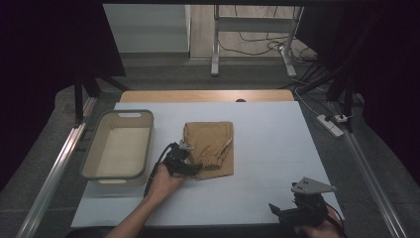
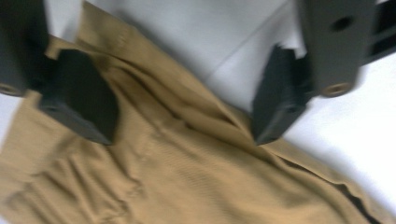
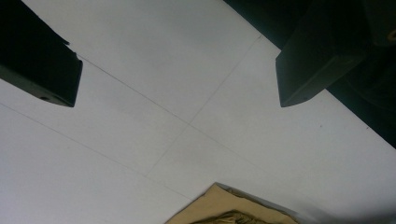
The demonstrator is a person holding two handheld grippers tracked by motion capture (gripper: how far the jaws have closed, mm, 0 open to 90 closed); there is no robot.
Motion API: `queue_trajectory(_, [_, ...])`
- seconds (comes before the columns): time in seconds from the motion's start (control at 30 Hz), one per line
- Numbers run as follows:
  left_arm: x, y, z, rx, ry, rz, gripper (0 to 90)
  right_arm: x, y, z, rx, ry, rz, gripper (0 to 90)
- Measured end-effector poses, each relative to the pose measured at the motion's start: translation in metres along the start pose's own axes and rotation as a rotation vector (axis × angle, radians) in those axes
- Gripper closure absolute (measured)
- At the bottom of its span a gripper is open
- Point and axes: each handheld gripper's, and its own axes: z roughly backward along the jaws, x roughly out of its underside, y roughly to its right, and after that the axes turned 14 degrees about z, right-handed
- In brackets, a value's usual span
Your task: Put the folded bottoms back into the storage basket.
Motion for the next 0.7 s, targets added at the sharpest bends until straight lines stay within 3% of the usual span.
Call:
queue_trajectory(0.27, [-0.004, 0.011, 0.003, 0.024, -0.054, 0.023, 62.2, -0.001, -0.001, -0.001, 0.001, -0.012, 0.013, 0.9])
queue_trajectory(0.37, [-0.005, 0.011, 0.004, 0.038, -0.07, 0.045, 66.1, -0.001, -0.001, -0.001, 0.0, -0.015, 0.018, 0.9])
queue_trajectory(0.4, [-0.006, 0.011, 0.004, 0.051, -0.078, 0.059, 75.3, -0.001, -0.001, -0.001, 0.001, -0.013, 0.018, 0.9])
queue_trajectory(0.43, [-0.006, 0.011, 0.004, 0.055, -0.082, 0.071, 75.3, -0.001, -0.001, -0.001, 0.001, -0.013, 0.018, 0.9])
queue_trajectory(0.57, [-0.007, 0.015, 0.004, 0.029, -0.084, 0.043, 78.6, -0.001, -0.001, -0.002, 0.001, -0.014, 0.021, 0.9])
queue_trajectory(0.7, [-0.005, 0.013, 0.004, 0.046, -0.071, 0.04, 79.0, -0.001, -0.002, -0.001, 0.003, -0.009, 0.024, 0.9])
